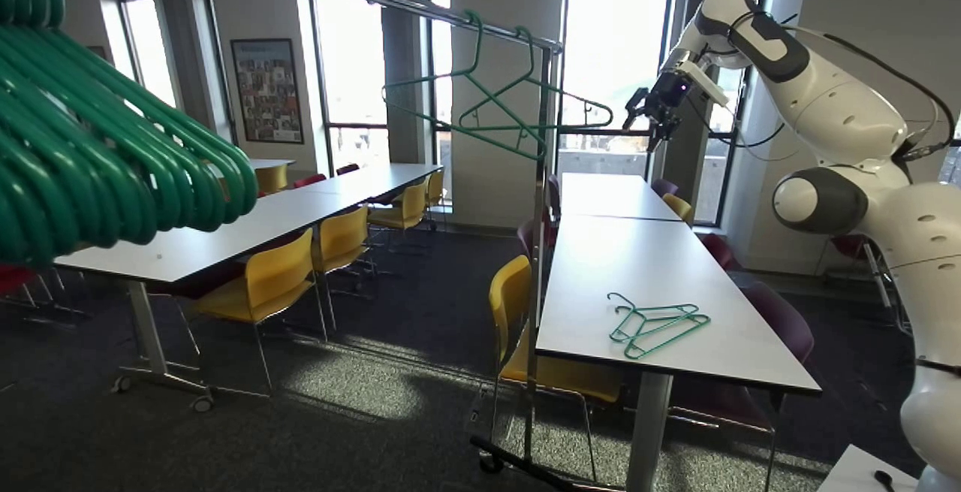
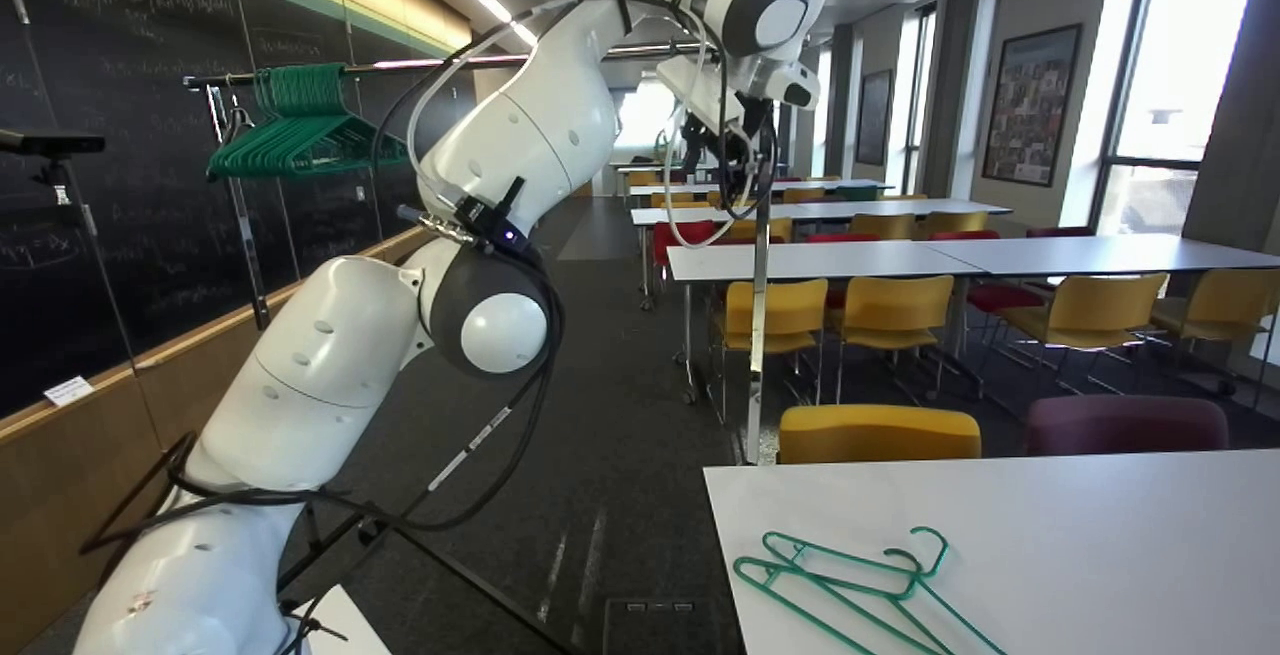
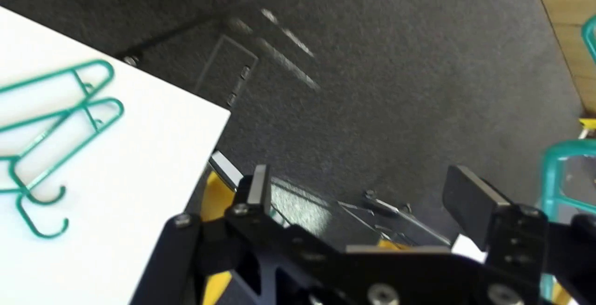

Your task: Put one green hanger from the table on the rail.

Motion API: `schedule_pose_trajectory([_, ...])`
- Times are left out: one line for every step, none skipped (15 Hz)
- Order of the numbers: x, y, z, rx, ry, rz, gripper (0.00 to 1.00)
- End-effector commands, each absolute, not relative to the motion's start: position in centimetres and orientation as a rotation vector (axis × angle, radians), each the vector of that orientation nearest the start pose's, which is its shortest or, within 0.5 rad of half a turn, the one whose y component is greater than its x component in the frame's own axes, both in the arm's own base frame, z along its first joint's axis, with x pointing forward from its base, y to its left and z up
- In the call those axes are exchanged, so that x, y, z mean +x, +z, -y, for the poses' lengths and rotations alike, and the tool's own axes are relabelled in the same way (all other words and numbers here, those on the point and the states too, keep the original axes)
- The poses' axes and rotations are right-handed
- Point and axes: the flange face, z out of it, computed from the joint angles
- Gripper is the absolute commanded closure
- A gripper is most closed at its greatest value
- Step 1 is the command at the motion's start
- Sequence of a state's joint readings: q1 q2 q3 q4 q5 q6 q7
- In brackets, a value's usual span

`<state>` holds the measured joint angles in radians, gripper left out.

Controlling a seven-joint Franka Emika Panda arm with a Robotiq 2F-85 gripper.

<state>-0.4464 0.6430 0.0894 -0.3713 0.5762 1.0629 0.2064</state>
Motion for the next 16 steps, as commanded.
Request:
schedule_pose_trajectory([56.2, 71.9, 17.9, -2.648, 0.13, -0.28, 0.0])
schedule_pose_trajectory([55.4, 71.4, 17.9, -2.667, 0.211, -0.249, 0.0])
schedule_pose_trajectory([54.9, 71.1, 17.9, -2.681, 0.259, -0.22, 0.0])
schedule_pose_trajectory([54.5, 71.2, 17.5, -2.665, 0.283, -0.168, 0.0])
schedule_pose_trajectory([56.0, 70.5, 17.8, -2.656, 0.232, -0.233, 0.0])
schedule_pose_trajectory([56.0, 70.4, 17.8, -2.655, 0.241, -0.227, 0.0])
schedule_pose_trajectory([56.0, 70.3, 17.8, -2.654, 0.24, -0.227, 0.0])
schedule_pose_trajectory([56.1, 70.2, 17.8, -2.654, 0.242, -0.228, 0.0])
schedule_pose_trajectory([56.1, 70.1, 17.8, -2.653, 0.244, -0.228, 0.0])
schedule_pose_trajectory([56.2, 70.1, 17.9, -2.652, 0.245, -0.228, 0.0])
schedule_pose_trajectory([56.2, 70.1, 17.9, -2.652, 0.245, -0.228, 0.0])
schedule_pose_trajectory([56.2, 70.1, 17.9, -2.652, 0.245, -0.228, 0.0])
schedule_pose_trajectory([56.2, 70.1, 17.9, -2.652, 0.245, -0.228, 0.0])
schedule_pose_trajectory([56.2, 70.1, 17.9, -2.652, 0.245, -0.228, 0.0])
schedule_pose_trajectory([56.2, 70.1, 17.9, -2.652, 0.245, -0.228, 0.0])
schedule_pose_trajectory([56.2, 70.1, 17.9, -2.652, 0.245, -0.228, 0.0])
